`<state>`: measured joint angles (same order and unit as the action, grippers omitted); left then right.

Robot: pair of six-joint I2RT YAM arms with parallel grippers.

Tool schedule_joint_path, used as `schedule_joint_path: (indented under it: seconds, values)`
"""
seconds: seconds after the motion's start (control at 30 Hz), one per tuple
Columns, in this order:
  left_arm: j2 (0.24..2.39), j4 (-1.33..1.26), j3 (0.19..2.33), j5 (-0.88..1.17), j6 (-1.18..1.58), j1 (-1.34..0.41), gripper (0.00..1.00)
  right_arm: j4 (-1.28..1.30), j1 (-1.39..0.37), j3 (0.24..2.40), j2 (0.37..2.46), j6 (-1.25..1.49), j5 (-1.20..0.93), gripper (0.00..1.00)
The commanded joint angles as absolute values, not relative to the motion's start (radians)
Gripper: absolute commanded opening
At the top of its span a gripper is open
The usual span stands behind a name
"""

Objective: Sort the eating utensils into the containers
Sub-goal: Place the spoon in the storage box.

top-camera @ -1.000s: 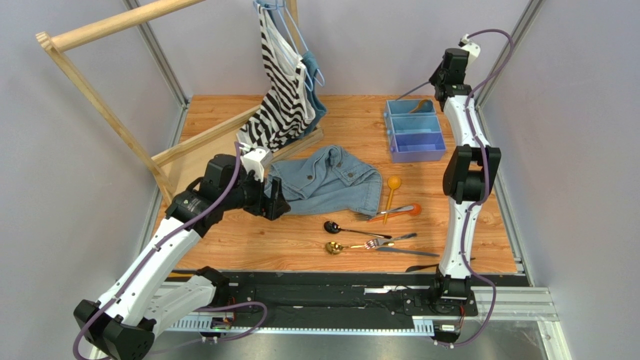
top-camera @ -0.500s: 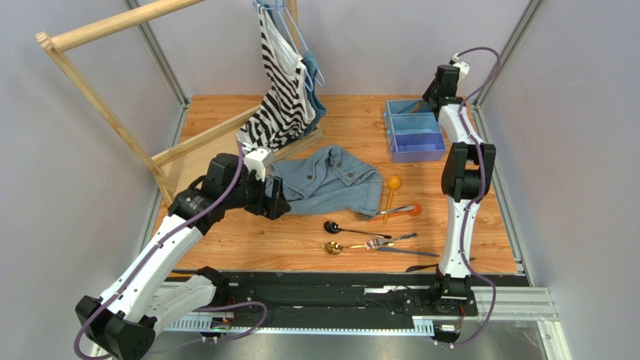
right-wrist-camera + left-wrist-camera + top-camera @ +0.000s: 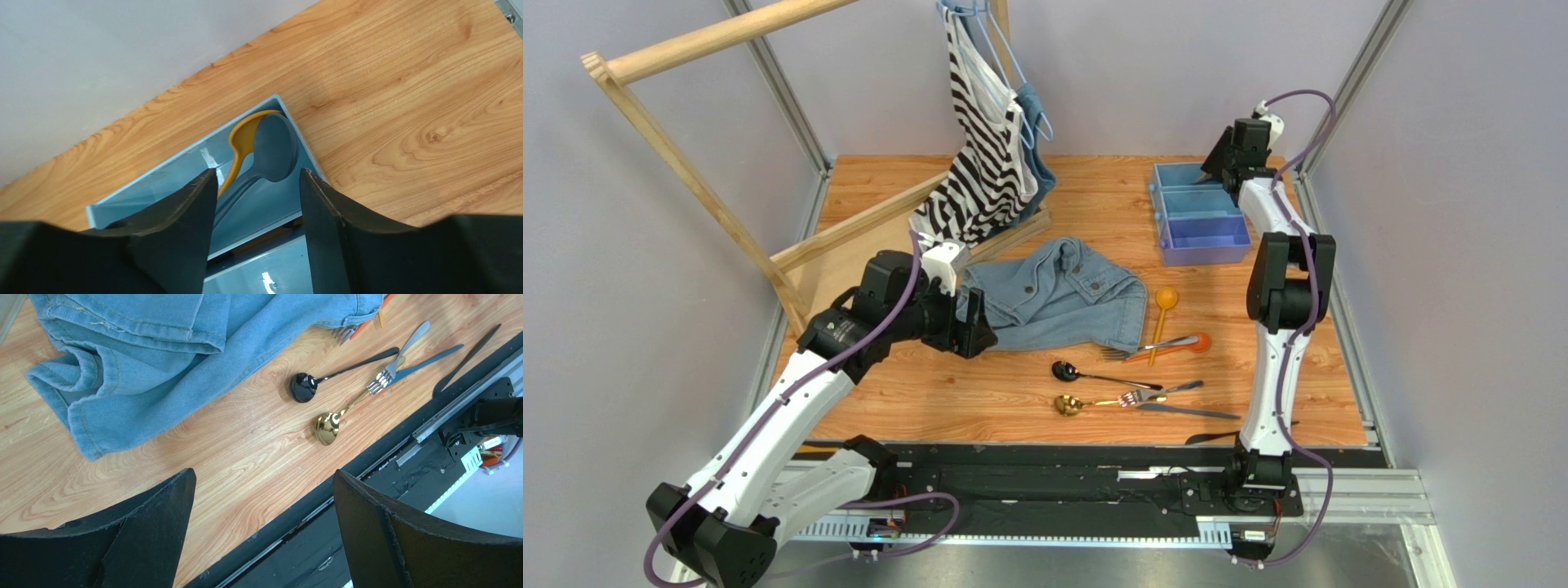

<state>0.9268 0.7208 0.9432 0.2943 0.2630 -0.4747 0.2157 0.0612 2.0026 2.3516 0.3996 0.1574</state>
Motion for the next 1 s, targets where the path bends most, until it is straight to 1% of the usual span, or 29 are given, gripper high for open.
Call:
schedule_joint_path:
  seconds: [0.0,0.1,0.17,0.27,0.33,0.47,0.5,0.6,0.73,0.93,0.97]
  values:
    - [0.925,0.704,0.946,0.290,0.255,-0.466,0.91,0.163,0.060,2.013,2.218,0.400,0.147,0.61]
    - [0.923,0.704,0.946,0.287,0.255,-0.466,0.91,0.161,0.060,2.020,2.189,0.405,0.132,0.64]
    - [0.925,0.704,0.946,0.285,0.255,-0.466,0.91,0.161,0.060,2.023,2.172,0.413,0.118,0.64]
    - [0.925,0.706,0.946,0.284,0.253,-0.466,0.91,0.164,0.060,2.016,2.128,0.436,0.100,0.69]
    - [0.928,0.706,0.946,0.284,0.253,-0.466,0.91,0.152,0.058,1.990,2.085,0.462,0.084,0.71]
    - [0.943,0.710,0.951,0.285,0.247,-0.466,0.91,0.143,0.057,1.935,2.005,0.518,0.037,0.72]
    - [0.945,0.712,0.951,0.284,0.245,-0.466,0.91,0.127,0.057,1.916,1.959,0.534,0.031,0.73]
    - [0.956,0.712,0.953,0.287,0.244,-0.466,0.91,0.066,0.057,1.765,1.854,0.612,0.014,0.74]
    - [0.960,0.695,0.953,0.336,0.241,-0.466,0.91,-0.054,0.052,1.480,1.723,0.692,-0.029,0.74]
    - [0.973,0.666,0.951,0.408,0.241,-0.466,0.91,-0.112,0.048,1.215,1.566,0.749,-0.074,0.74]
    - [0.977,0.652,0.950,0.431,0.242,-0.466,0.91,-0.112,0.048,1.134,1.524,0.759,-0.074,0.74]
